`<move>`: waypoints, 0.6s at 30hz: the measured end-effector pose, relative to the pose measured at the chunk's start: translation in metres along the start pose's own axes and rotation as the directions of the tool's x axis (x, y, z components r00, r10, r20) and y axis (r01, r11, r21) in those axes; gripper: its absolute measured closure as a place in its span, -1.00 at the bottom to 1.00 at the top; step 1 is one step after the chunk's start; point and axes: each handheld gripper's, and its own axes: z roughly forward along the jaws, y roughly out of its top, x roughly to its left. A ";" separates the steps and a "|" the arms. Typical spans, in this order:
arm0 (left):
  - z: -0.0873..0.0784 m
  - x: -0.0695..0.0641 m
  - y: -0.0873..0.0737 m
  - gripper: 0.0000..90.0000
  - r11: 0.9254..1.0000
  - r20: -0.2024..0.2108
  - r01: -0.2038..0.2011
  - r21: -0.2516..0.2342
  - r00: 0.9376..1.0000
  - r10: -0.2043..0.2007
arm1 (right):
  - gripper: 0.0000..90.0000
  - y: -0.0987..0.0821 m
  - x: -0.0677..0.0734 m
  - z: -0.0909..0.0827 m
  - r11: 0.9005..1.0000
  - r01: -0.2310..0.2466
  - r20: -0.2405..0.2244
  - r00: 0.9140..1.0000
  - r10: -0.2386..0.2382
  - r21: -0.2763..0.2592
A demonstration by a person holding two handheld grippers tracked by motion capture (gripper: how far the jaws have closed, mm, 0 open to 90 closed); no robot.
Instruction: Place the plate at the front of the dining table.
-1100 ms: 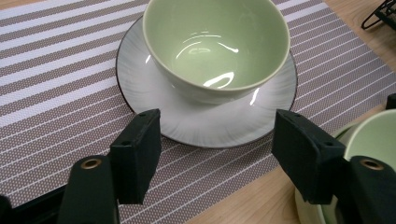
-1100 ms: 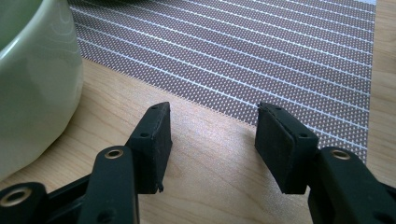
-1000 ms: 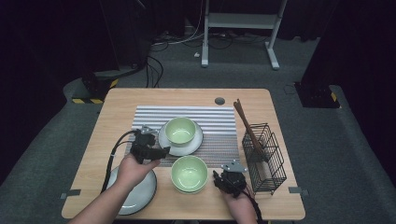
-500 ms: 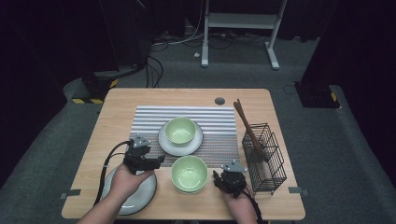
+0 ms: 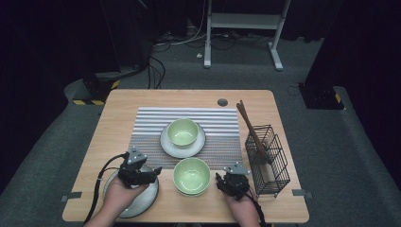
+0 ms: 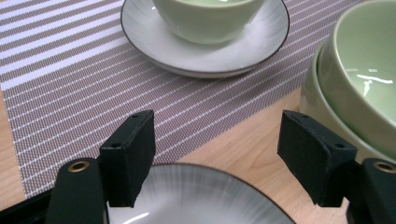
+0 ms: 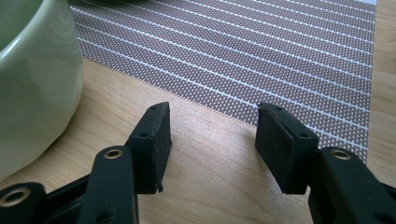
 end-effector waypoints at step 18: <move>-0.010 0.006 -0.034 -0.38 0.999 0.025 -0.015 -0.040 1.000 0.016 | -0.03 0.000 0.000 0.000 1.000 0.003 -0.004 1.000 -0.003 0.003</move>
